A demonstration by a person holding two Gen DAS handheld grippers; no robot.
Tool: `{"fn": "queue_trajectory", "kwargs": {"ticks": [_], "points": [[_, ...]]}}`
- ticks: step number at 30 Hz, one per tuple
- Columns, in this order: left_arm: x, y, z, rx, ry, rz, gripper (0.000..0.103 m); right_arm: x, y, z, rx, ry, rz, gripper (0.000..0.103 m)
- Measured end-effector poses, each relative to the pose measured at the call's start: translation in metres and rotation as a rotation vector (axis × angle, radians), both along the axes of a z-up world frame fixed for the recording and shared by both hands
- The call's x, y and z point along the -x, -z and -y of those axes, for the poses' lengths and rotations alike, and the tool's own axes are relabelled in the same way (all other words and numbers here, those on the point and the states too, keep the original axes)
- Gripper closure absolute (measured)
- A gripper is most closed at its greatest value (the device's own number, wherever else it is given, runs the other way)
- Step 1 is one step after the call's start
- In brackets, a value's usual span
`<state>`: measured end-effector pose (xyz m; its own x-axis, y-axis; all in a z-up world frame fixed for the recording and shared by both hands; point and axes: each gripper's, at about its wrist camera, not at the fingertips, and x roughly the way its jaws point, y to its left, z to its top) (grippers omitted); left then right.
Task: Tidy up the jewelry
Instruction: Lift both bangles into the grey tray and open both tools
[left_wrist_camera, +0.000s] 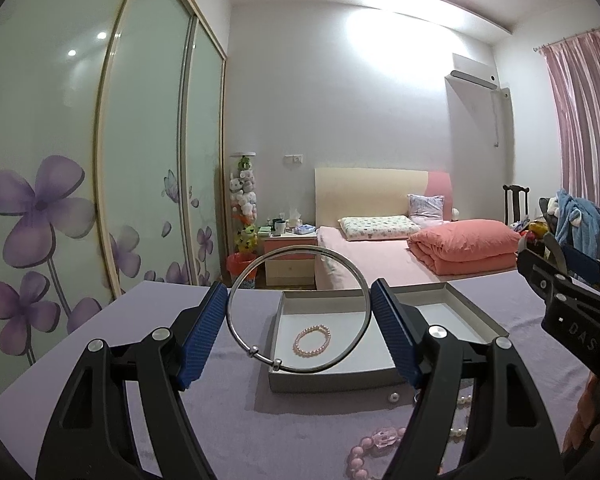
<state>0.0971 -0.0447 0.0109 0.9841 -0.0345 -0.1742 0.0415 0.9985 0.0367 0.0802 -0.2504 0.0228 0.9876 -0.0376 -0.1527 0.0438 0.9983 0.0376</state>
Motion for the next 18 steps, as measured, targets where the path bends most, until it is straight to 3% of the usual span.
{"fn": "queue_trajectory", "kwargs": {"ticks": [9, 18], "points": [[-0.027, -0.001, 0.008, -0.006, -0.002, -0.011, 0.030, -0.028, -0.001, 0.002, -0.008, 0.014, 0.001, 0.037], [-0.074, 0.012, 0.023, -0.020, 0.007, -0.079, 0.030, -0.093, 0.011, 0.012, -0.045, 0.007, -0.110, 0.037]]}}
